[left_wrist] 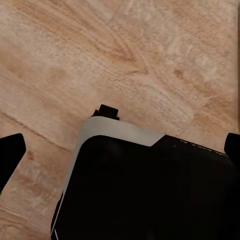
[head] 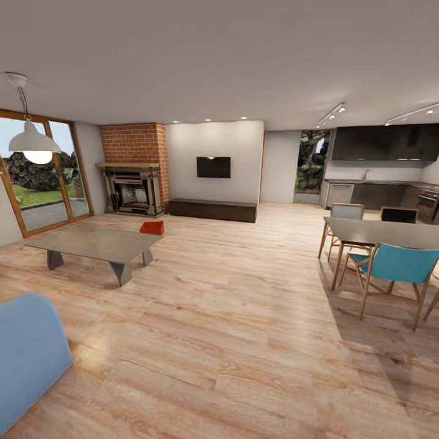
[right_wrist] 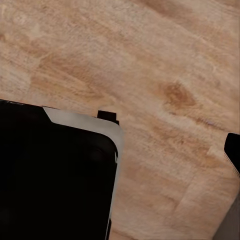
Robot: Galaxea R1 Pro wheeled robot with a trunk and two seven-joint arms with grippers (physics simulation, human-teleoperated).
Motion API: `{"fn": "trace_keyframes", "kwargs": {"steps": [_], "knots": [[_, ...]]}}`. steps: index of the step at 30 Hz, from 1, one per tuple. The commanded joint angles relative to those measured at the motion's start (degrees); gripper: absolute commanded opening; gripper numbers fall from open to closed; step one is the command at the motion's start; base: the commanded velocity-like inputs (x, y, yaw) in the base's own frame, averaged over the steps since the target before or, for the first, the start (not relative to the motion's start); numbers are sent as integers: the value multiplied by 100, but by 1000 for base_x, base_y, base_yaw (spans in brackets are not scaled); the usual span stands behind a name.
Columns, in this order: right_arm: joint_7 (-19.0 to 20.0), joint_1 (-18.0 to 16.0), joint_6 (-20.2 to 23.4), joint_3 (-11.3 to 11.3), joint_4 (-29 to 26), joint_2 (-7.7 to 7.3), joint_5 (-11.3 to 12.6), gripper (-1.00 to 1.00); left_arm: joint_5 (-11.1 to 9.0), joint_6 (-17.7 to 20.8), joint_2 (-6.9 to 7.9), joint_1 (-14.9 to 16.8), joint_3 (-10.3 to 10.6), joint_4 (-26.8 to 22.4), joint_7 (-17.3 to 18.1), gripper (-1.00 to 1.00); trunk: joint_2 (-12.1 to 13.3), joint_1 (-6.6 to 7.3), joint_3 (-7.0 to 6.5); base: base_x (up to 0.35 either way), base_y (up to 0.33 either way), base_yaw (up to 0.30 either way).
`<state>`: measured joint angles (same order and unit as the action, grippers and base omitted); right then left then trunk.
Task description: Move the two storage containers from the living room to the garage. In the garage, place one container on the floor and stack the other container on top of it (either order is fine).
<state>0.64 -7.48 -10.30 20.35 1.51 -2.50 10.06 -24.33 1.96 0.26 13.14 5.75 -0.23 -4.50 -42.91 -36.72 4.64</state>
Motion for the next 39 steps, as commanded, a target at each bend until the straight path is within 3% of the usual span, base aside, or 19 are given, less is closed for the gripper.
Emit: {"fn": "trace_keyframes", "kwargs": {"steps": [1, 39], "knots": [[7, -8, -33, 48, 16, 3, 57, 100, -46, 20, 0, 5, 49, -3, -16, 100, -6, -4, 9, 323, 0, 0], [6, -8, -27, 48, 17, 4, 57, 100, -46, 15, 0, 5, 49, -3, -16, 100, -6, -4, 9, 323, 0, 0]]}}
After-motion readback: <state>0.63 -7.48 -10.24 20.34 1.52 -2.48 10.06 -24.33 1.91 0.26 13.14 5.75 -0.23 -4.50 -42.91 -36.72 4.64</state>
